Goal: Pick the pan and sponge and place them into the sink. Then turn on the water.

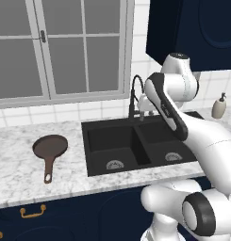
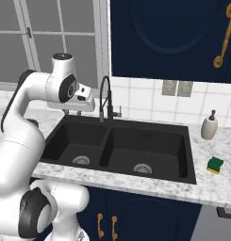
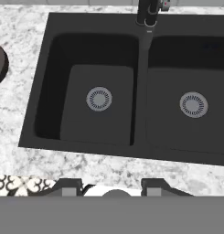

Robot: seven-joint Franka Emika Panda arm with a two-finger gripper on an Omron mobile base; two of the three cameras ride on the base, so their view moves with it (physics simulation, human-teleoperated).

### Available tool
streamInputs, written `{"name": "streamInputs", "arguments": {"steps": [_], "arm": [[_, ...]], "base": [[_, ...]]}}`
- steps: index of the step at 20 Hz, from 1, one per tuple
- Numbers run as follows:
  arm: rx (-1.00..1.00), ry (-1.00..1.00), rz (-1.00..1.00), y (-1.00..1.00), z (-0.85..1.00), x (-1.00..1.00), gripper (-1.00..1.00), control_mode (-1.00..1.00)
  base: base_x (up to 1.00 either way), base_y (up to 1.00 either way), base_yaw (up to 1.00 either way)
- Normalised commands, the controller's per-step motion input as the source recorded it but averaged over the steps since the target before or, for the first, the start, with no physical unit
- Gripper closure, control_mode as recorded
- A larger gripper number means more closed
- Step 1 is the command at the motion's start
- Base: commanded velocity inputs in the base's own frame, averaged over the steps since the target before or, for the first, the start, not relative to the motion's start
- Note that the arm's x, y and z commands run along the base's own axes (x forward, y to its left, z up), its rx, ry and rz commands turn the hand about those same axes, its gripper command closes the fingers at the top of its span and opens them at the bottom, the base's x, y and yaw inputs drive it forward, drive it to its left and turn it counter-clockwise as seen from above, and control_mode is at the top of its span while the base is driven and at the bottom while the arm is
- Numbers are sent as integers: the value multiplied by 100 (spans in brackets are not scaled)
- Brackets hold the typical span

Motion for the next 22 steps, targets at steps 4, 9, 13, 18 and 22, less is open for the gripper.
{"name": "streamInputs", "arguments": {"steps": [4, 9, 13, 18, 22], "arm": [[-3, 0, 2, 12, -1, -29, -100, -100], [-12, -8, 2, 58, -16, -56, -100, -100], [-1, 0, 0, 74, -20, -37, -100, -100], [0, 8, 0, 69, -29, -23, -100, -100], [1, 12, 0, 79, -23, -8, -100, -100]], "base": [[0, 0, 0], [0, 0, 0], [0, 0, 0], [0, 0, 0], [0, 0, 0]]}}
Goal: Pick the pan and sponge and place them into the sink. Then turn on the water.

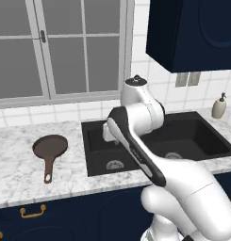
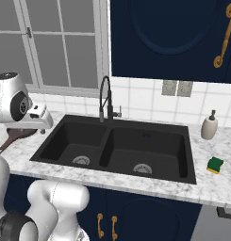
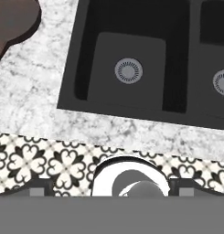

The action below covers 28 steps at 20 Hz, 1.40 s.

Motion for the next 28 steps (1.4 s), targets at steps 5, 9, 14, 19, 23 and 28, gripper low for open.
{"name": "streamInputs", "arguments": {"steps": [5, 9, 14, 19, 23, 28], "arm": [[0, 19, 0, 82, -19, 0, -100, -100], [-3, 13, 0, 87, -22, 0, -100, -100], [-14, -2, -2, 84, -40, 1, -100, -100], [-10, 0, 0, 74, -34, 12, -100, -100], [-7, 0, -2, 74, -31, 31, -100, -100], [-9, 0, -2, 64, -38, 56, -100, -100]], "base": [[0, 0, 0], [0, 0, 0], [0, 0, 0], [0, 0, 0], [0, 0, 0], [0, 0, 0]]}}
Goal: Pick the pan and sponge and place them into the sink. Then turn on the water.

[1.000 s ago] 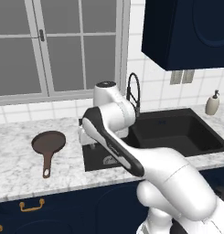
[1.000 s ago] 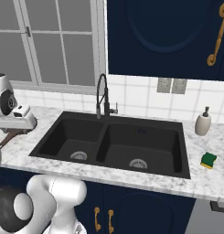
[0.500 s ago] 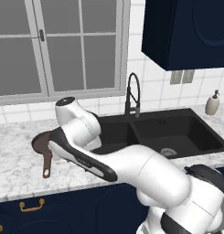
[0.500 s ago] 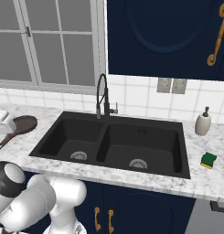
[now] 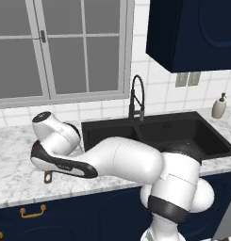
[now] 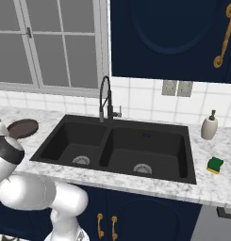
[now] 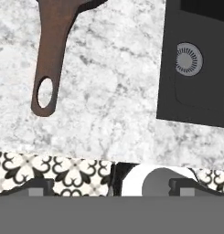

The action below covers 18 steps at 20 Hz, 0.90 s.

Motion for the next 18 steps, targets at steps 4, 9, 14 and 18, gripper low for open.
{"name": "streamInputs", "arguments": {"steps": [4, 9, 14, 18], "arm": [[-5, 0, -1, 40, -37, 72, -100, -100], [-2, 0, 0, 29, -34, 70, -100, -100], [0, 0, -3, 35, -32, 56, -100, -100], [0, 0, -8, 44, -26, 44, -100, -100]], "base": [[0, 0, 0], [0, 0, 0], [0, 0, 0], [0, 0, 0]]}}
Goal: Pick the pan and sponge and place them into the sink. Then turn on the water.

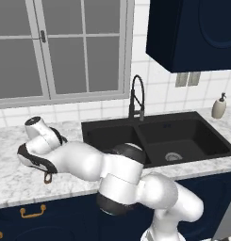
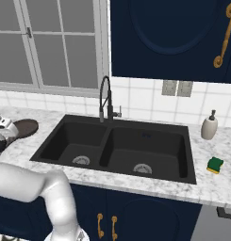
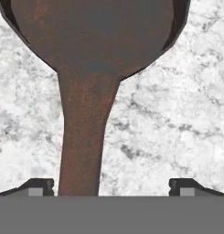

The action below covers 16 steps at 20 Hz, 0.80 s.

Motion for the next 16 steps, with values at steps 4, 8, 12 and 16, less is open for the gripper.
{"name": "streamInputs", "arguments": {"steps": [4, 8, 12, 16], "arm": [[0, 2, -5, 36, -24, 23, -100, -100], [0, 4, 0, 2, -54, 0, -100, -100], [0, 1, 0, -3, -62, -3, -100, -100], [0, 0, 0, -27, -56, -19, -100, -100]], "base": [[0, 0, 0], [0, 0, 0], [0, 0, 0], [0, 0, 0]]}}
